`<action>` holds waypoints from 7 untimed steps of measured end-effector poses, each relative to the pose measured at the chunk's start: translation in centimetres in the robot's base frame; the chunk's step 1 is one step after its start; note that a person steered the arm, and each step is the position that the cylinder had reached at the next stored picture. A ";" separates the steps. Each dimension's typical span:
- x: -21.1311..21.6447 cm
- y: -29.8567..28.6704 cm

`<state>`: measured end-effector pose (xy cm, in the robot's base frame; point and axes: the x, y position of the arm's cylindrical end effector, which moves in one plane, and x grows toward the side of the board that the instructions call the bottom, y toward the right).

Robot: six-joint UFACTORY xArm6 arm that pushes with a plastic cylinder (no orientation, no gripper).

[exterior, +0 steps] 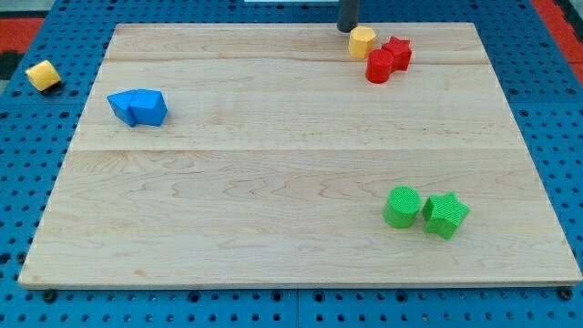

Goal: Push blue cube left side of green circle

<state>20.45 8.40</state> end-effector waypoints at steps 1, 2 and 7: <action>2.5 2.2; 3.4 -1.3; 17.8 -25.6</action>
<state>38.22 -17.18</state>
